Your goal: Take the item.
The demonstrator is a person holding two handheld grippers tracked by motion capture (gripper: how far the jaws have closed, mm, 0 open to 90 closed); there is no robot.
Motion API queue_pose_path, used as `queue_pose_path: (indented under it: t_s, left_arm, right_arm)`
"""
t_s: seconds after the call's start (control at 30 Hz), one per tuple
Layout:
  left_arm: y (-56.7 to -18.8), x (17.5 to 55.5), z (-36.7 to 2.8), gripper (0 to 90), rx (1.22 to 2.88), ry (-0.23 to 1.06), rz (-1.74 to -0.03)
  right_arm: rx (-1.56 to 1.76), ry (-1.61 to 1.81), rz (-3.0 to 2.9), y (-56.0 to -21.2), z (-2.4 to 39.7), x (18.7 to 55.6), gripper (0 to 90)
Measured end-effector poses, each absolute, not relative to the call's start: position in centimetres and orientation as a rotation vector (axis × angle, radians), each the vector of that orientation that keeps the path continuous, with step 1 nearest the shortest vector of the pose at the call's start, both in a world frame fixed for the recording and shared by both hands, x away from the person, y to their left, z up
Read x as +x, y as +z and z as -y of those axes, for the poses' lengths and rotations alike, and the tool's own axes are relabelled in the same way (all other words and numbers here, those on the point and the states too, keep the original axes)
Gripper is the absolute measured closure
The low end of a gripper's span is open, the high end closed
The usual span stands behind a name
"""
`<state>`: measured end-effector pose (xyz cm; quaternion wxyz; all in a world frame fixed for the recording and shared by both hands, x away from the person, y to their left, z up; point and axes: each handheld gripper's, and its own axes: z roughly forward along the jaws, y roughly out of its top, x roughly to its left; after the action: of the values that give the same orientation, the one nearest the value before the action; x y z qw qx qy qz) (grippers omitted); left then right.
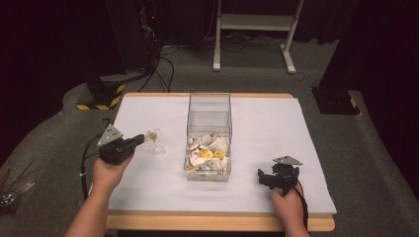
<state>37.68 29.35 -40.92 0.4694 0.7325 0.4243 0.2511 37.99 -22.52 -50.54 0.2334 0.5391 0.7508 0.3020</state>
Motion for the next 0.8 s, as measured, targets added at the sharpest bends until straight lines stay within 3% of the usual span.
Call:
queue_pose_path:
  t_s: [0.8]
  left_arm:
    - [-41.0,38.8,-28.8,88.5,1.811,0.609,-1.059]
  right_arm:
    - [1.48,0.829,-2.061,-50.5,22.5,38.0,8.4]
